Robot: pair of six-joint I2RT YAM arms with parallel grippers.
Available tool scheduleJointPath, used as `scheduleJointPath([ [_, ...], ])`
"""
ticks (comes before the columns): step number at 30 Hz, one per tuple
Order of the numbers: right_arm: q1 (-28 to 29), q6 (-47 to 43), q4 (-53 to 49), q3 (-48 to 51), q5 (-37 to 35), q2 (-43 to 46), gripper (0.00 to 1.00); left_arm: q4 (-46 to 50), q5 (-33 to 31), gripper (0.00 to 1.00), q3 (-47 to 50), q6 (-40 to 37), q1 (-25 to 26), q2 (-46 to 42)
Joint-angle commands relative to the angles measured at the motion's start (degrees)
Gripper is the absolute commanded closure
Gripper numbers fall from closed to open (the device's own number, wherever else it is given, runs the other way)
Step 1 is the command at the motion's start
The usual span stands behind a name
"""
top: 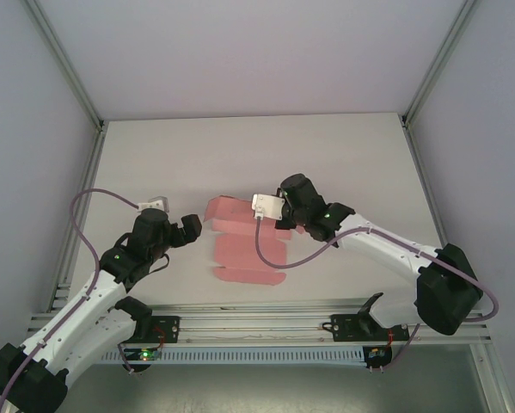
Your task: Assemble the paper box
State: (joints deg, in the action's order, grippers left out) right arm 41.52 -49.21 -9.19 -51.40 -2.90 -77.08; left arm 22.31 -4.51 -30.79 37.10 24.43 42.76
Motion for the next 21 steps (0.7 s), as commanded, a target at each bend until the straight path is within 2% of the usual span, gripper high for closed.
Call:
scheduleJointPath([
  [1, 0.7, -3.5, 4.2, 1.7, -3.0, 1.8, 0.98, -0.5, 1.3, 0.00, -1.9, -0.9, 0.4, -0.2],
  [8, 2.0, -8.8, 5.9, 2.9, -5.4, 1.5, 0.98, -0.7, 1.7, 0.00, -2.9, -1.5, 0.4, -0.5],
  [14, 2.4, -9.8, 6.1, 2.5, -6.7, -0.4, 0.98, -3.0, 1.1, 0.00, -5.8, -2.8, 0.4, 0.3],
  [18, 2.8, -10.0, 5.8, 2.8, -5.2, 0.4, 0.98, -2.5, -1.4, 0.00, -11.1, -4.5, 0.4, 5.3],
  [21, 2.8, -9.7, 6.0, 3.1, -3.7, 1.4, 0.98, -3.1, 1.1, 0.00, -15.7, -7.2, 0.4, 11.8],
])
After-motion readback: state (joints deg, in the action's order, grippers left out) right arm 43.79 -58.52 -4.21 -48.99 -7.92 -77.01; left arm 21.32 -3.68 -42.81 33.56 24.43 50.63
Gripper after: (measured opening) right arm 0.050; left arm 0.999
